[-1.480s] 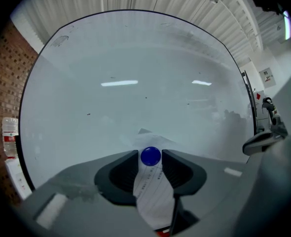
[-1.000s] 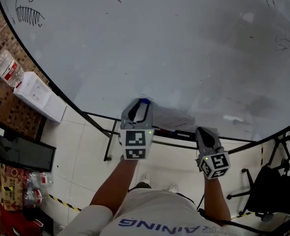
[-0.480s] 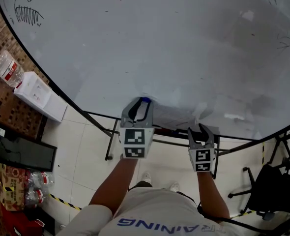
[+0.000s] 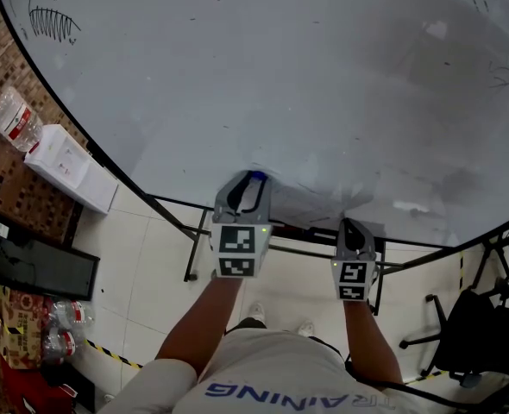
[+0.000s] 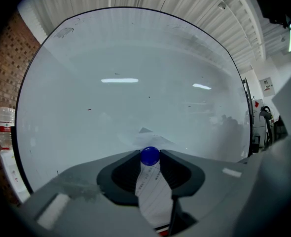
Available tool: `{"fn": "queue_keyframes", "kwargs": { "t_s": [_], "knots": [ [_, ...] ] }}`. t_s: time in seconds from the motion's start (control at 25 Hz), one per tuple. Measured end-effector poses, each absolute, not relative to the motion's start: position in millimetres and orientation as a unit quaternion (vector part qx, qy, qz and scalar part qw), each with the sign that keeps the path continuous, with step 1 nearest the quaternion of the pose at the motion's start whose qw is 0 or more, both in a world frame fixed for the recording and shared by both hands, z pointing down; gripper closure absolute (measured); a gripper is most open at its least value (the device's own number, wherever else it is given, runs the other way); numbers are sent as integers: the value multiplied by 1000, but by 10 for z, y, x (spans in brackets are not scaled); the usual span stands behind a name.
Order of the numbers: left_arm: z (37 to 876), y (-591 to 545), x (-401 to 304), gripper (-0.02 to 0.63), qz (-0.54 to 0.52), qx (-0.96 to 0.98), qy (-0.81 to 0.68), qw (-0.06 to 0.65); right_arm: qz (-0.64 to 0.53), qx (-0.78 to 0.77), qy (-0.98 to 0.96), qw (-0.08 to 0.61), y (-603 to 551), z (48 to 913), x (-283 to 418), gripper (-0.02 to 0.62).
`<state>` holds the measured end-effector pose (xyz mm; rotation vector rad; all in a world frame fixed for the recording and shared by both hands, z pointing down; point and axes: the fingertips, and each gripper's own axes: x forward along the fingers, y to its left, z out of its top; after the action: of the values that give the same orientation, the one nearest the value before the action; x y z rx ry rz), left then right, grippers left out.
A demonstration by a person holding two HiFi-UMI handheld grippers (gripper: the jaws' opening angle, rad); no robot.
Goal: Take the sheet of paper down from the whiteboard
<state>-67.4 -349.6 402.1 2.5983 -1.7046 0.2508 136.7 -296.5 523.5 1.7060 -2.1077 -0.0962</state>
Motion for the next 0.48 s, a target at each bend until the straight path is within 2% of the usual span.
{"fn": "queue_keyframes", "kwargs": {
  "t_s": [0.48],
  "knots": [
    [4030,-3490,-674,476,80,833,-547,17,-26,594,-778,201,-2917,5177,1422,588]
  ]
}}
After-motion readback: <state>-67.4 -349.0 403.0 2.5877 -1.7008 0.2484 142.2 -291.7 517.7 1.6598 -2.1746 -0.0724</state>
